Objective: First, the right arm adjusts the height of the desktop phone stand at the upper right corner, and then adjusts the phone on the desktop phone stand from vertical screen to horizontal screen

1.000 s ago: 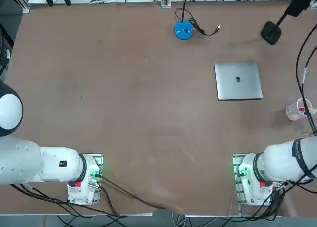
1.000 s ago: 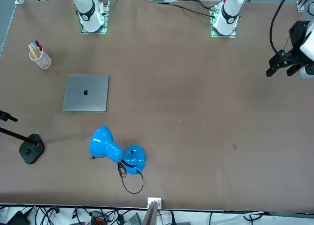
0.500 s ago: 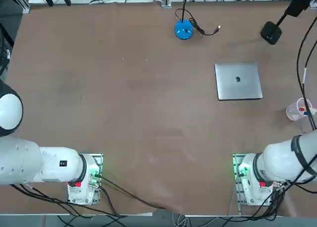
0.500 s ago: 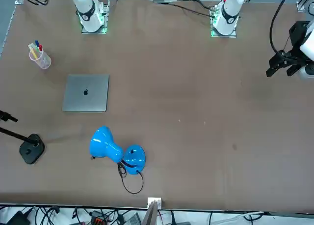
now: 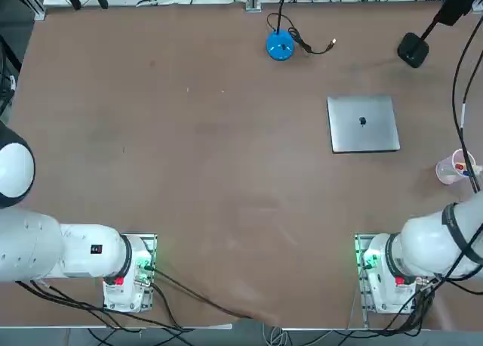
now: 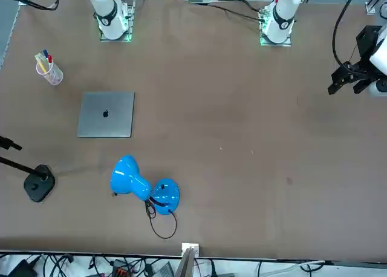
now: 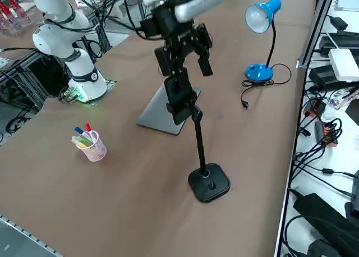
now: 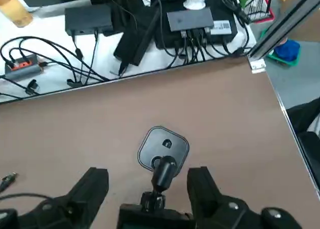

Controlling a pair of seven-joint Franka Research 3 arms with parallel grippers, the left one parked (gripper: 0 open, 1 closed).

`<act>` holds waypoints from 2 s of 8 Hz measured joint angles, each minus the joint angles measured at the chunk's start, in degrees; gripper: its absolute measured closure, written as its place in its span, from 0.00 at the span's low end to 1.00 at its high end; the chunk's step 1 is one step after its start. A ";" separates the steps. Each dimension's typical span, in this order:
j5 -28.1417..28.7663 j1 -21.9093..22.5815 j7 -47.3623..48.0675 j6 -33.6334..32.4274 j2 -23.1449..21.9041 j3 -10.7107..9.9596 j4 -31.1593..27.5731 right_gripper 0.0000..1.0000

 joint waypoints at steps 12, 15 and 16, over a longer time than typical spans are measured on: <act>1.79 -1.26 1.66 -4.75 7.13 0.01 5.72 0.33; 1.79 -1.31 1.73 -4.91 7.16 0.01 5.81 0.40; 1.79 -1.36 1.74 -4.98 7.17 0.01 5.81 0.38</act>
